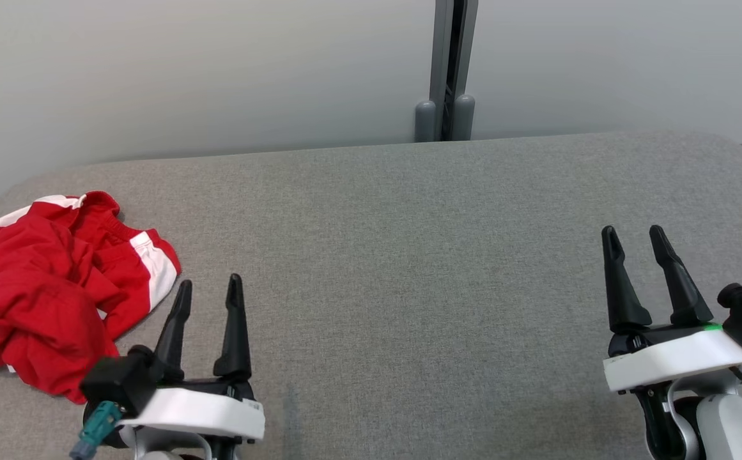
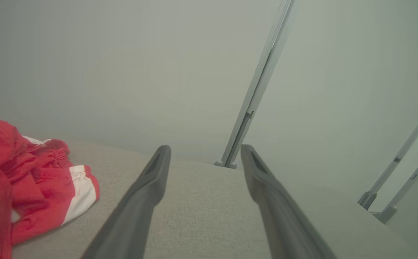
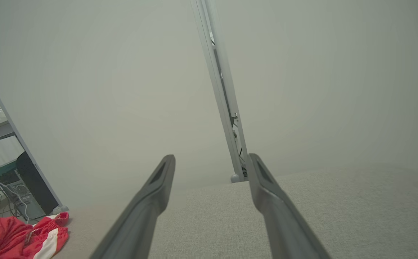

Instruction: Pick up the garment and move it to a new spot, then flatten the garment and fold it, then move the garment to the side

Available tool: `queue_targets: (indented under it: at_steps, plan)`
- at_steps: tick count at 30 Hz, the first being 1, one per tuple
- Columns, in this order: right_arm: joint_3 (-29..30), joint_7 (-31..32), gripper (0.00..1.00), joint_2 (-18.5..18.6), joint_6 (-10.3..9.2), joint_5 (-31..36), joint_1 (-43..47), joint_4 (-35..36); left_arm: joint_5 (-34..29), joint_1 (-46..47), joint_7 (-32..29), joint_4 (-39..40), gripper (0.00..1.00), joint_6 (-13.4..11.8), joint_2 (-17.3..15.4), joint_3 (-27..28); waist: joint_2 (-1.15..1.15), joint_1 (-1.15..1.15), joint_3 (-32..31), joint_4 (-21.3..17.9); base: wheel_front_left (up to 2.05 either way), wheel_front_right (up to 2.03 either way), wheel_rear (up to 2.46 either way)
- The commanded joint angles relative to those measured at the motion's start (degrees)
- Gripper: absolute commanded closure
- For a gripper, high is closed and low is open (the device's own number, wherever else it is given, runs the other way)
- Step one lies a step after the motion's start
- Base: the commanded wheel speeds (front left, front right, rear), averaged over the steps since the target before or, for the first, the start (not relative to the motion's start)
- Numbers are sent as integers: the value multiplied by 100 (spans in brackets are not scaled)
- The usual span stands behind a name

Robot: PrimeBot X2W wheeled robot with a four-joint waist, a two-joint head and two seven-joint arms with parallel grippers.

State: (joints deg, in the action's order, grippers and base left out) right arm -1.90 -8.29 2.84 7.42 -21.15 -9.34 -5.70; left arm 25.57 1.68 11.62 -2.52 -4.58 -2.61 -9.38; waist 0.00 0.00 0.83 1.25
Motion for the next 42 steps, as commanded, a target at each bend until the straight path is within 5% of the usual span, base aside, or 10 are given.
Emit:
queue_targets:
  at_steps: [1, 17, 42]
  plan:
    - [-12, -76, 0, 29, 8, 95, -15, 29, -240, 34, 29, 24, 0, -27, -23, -27, 0, 0, -6, 3, 0, 0, 0]
    - [-181, -331, 0, 1, 9, 932, -8, -244, -1093, -106, 168, -50, 0, -259, -30, -156, 0, 0, -22, -1, 0, 0, 0]
    - [-537, -675, 0, 24, 11, 1078, -20, -504, -1920, -283, 342, -131, 0, -329, -38, -239, 0, 0, 42, 9, 0, 0, 0]
